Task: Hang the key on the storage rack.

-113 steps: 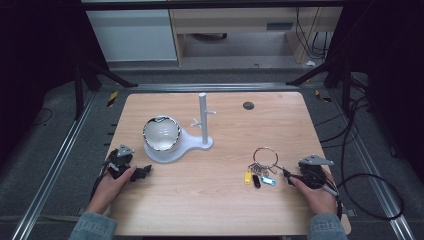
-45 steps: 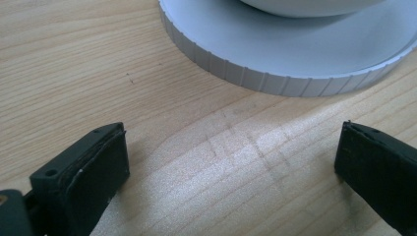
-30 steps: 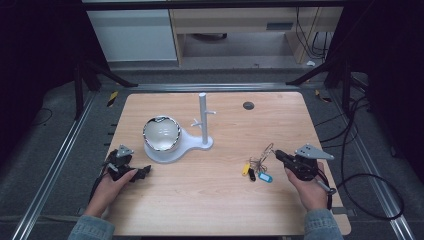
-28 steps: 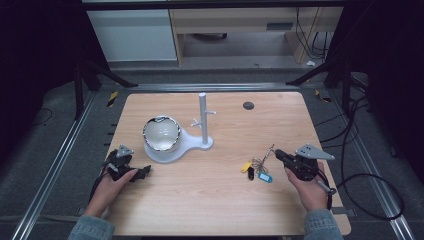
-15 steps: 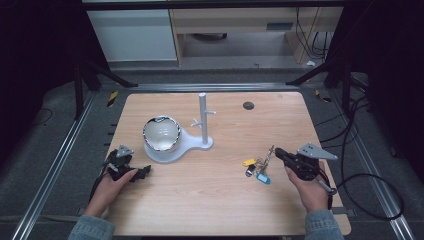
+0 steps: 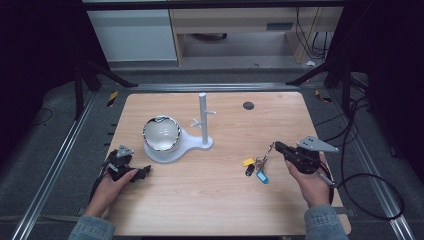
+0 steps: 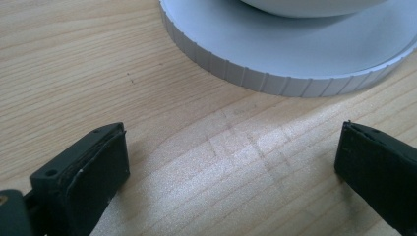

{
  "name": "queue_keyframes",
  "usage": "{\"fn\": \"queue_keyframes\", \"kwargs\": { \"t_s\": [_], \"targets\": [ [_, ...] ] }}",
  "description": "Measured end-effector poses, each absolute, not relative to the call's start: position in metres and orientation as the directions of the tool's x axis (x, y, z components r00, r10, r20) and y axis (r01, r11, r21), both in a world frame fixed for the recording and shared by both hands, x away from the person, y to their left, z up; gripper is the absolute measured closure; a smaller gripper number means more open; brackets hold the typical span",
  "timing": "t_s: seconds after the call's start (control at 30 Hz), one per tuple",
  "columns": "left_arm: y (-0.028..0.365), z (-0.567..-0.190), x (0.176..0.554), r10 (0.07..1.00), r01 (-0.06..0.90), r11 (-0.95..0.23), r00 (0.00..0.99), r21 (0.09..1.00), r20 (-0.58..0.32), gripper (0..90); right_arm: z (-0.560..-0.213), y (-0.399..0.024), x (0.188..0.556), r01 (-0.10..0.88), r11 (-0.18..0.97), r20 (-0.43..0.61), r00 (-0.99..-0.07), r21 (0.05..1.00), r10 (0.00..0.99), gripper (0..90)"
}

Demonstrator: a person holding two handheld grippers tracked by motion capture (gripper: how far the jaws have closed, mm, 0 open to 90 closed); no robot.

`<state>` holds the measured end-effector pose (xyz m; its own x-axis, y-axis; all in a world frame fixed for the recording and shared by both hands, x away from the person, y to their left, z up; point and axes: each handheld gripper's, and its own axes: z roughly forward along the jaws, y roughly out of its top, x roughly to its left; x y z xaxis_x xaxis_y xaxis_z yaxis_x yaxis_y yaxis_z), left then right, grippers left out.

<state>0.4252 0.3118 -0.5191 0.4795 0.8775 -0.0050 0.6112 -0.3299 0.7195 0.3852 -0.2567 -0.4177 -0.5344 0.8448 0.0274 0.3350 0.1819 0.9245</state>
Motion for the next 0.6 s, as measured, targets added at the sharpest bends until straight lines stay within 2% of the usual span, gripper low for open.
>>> {"fn": "queue_keyframes", "kwargs": {
  "t_s": [0.6],
  "targets": [
    [0.312, -0.519, 0.425, 0.879, 0.612, -0.326, 0.477, 0.721, -0.008, 0.0, -0.381, -0.253, 0.387, 0.291, 0.187, 0.006, -0.553, 0.938, 0.833, 88.9]
  ]
}}
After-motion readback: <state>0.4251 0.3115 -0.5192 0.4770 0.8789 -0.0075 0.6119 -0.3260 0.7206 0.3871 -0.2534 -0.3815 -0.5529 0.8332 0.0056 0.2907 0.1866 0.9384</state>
